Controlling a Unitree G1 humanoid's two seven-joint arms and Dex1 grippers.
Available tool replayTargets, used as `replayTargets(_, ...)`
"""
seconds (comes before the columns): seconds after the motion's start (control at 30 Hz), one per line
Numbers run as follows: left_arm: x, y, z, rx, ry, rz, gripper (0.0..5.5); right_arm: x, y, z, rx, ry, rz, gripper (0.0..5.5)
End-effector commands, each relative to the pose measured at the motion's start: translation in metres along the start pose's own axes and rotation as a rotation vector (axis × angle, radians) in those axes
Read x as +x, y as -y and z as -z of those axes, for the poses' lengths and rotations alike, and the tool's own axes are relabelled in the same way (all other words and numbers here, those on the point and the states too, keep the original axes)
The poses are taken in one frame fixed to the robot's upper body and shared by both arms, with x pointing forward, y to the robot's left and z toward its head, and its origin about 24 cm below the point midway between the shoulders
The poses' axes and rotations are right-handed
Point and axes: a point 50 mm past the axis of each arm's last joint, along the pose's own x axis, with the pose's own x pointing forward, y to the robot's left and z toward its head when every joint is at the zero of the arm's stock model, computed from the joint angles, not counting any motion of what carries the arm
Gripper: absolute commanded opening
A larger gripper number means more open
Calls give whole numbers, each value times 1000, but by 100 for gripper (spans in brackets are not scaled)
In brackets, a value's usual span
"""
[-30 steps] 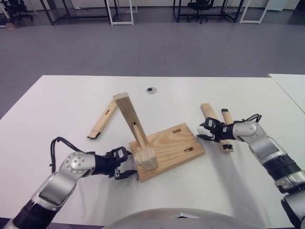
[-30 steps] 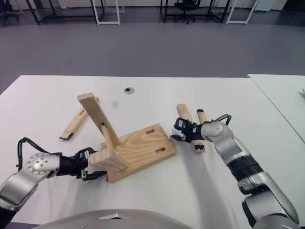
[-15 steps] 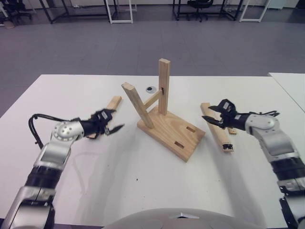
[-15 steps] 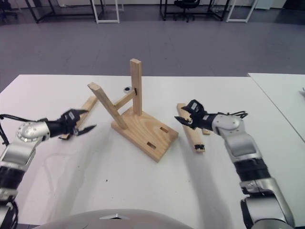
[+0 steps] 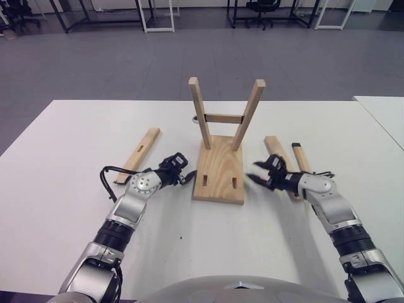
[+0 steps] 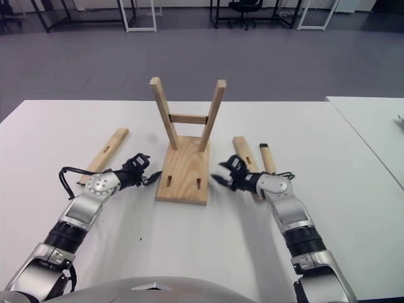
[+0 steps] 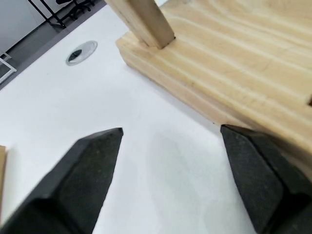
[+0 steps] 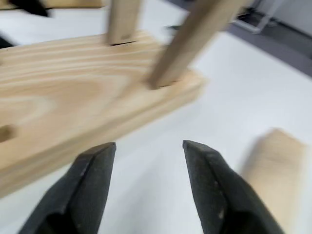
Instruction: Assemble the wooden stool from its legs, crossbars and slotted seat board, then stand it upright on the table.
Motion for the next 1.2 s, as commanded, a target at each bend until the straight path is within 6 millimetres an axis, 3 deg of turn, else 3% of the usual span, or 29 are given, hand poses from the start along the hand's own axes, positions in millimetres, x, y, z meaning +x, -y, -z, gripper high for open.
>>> replayTargets(0.03,-41,-15,-14,-9,31,-121,369,-29,54,14,136,-52,351,258)
replayTargets(0.13,-42,-19,-27,-12,65,-142,369,-28,58,43,340,-107,408,258)
replayTargets(0.23,-37,-10,-33,-34,85,-115,369,-22,52,55,475,-108,393,258)
replayTargets(0.37,-35,-2,-34,-41,80,-91,369,-26,50,69,454,-207,421,258)
replayTargets(0.57,-36,-5,-45,-81,120,-84,369,-26,35,82,374,-304,367,144)
replayTargets(0.67,-34,-4,-56,-140,184,-75,369,-25,38,80,418,-261,388,132)
replayTargets(0.7,-33,-5,-64,-156,222,-52,369,-24,50,61,386,-150,435,132)
replayTargets(0.77,-38,-17,-89,-322,389,-51,369,-30,88,-20,219,190,545,132)
replayTargets(0.8,-46,-22,-115,-522,606,18,369,-32,84,-70,134,383,509,132)
replayTargets(0.83,-57,-22,-136,-669,779,128,369,-31,66,-106,51,516,425,132)
replayTargets(0.87,-66,-20,-150,-728,883,253,369,-27,37,-129,-23,608,297,132)
replayTargets(0.93,-68,-13,-159,-791,924,390,369,-17,-27,-149,-142,704,23,132)
replayTargets(1.0,-64,-6,-162,-821,895,440,369,-15,-59,-154,-232,740,-126,132)
replayTargets(1.2,-63,-13,-164,-922,882,439,289,-27,-78,-167,-120,822,-241,132)
